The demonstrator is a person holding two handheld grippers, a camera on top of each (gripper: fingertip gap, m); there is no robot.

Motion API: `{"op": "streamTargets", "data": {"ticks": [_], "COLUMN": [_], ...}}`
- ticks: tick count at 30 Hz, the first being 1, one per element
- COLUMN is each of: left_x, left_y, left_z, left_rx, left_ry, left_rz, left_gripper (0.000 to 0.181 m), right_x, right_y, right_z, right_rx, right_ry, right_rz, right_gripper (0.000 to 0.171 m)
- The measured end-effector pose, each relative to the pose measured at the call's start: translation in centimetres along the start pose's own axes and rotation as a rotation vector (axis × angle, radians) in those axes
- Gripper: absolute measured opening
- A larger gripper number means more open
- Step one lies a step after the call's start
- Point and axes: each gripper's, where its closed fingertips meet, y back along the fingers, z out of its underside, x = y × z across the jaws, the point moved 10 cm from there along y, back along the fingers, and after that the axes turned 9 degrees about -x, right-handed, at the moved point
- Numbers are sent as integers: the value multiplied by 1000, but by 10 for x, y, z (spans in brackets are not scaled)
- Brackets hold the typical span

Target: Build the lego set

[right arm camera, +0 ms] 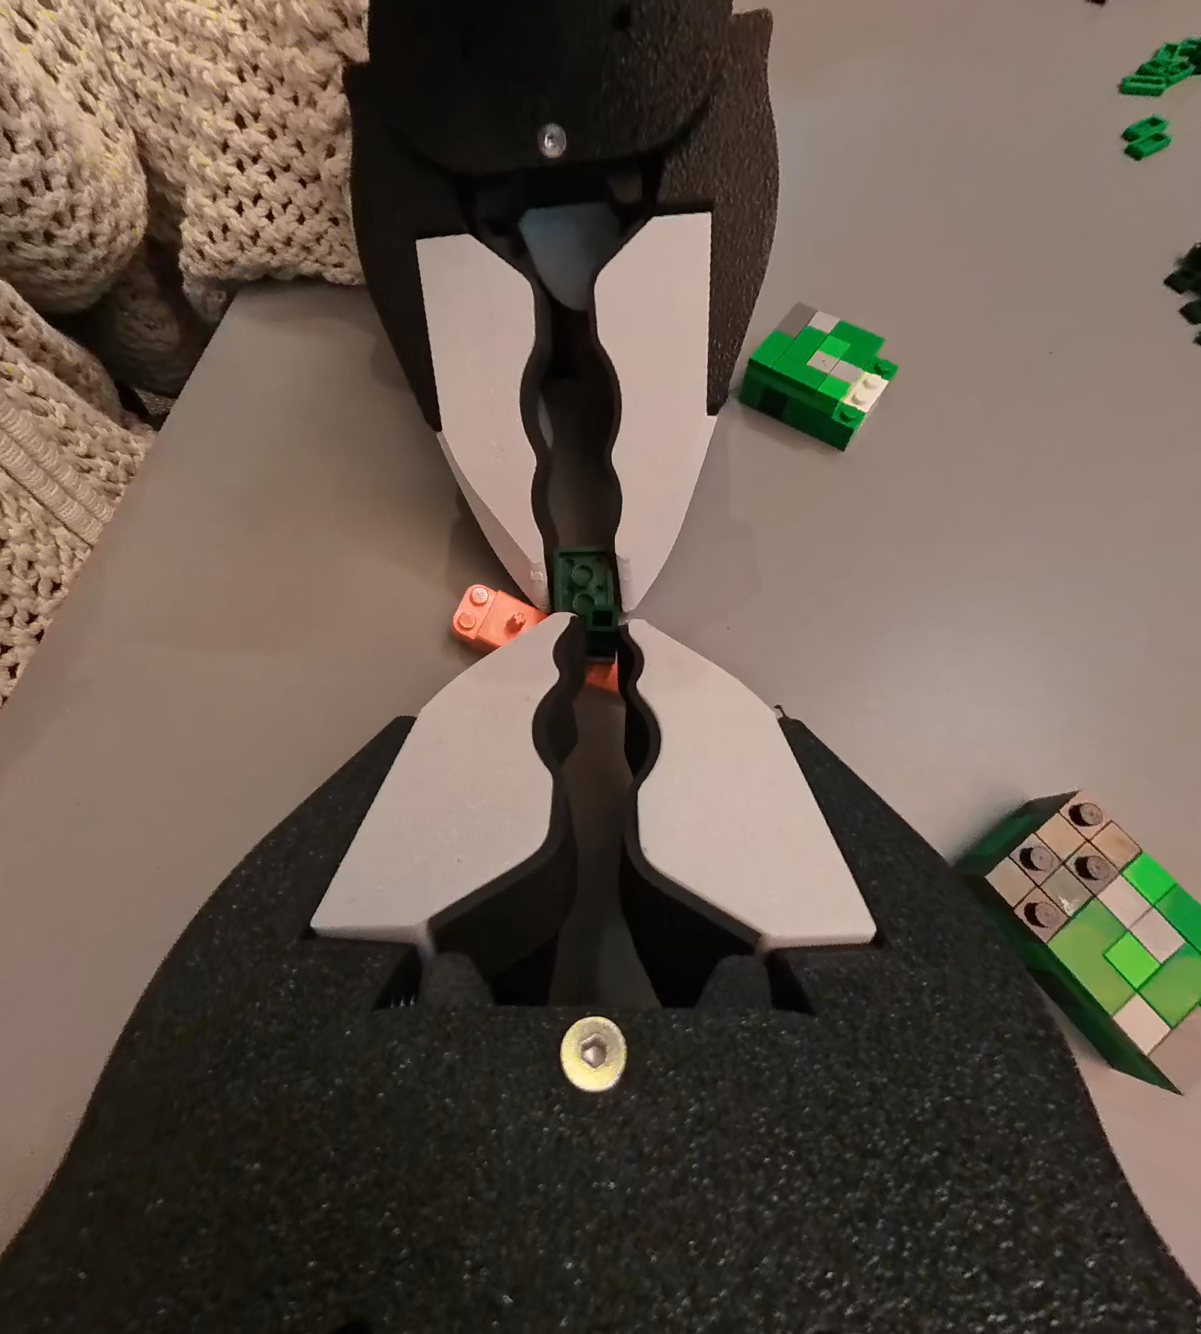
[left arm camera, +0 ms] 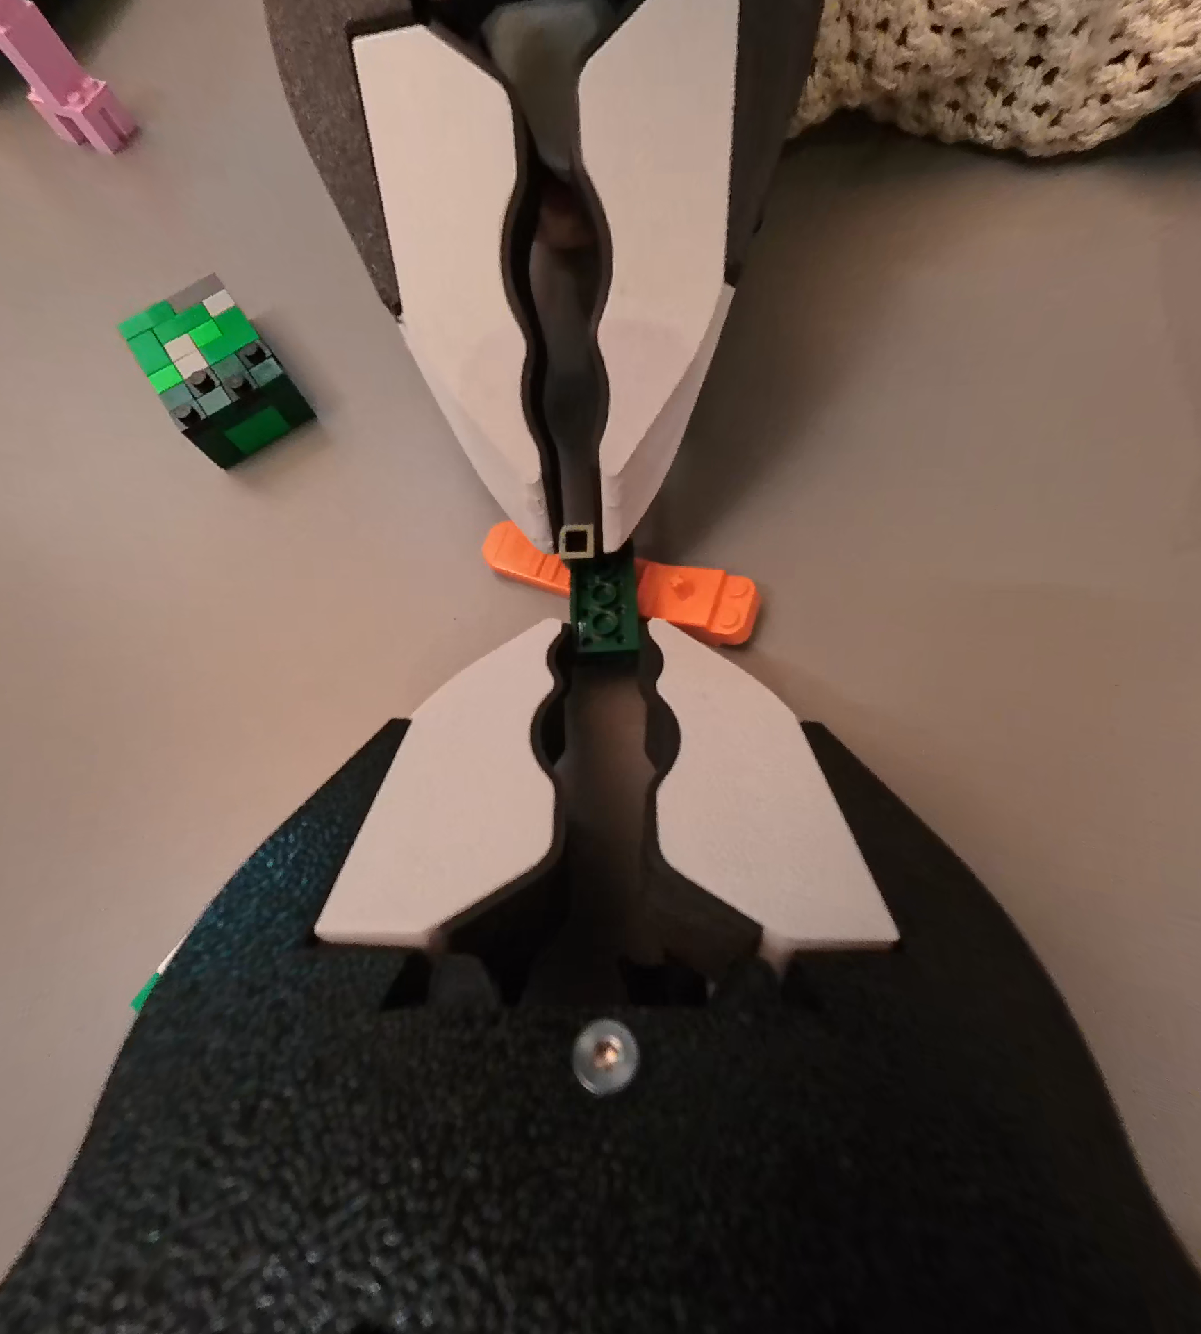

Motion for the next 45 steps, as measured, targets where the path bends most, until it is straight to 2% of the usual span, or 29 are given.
{"op": "streamTargets", "data": {"ticks": [26, 30, 33, 45], "left_x": [2, 2, 2, 1], "left_y": [6, 6, 7, 6], "left_z": [0, 0, 0, 1], "left_rx": [-1, -1, -1, -2], "left_ry": [8, 8, 11, 18], "left_rz": [-4, -2, 0, 7], "left_gripper": [18, 18, 18, 18], "right_x": [-8, -8, -9, -11], "right_y": [2, 3, 6, 15], "right_z": [3, 3, 3, 4], "right_rx": [-46, -39, -16, 75], "right_ry": [14, 6, 11, -23], "right_rz": [36, 34, 21, 48], "right_gripper": [10, 13, 22, 20]}}
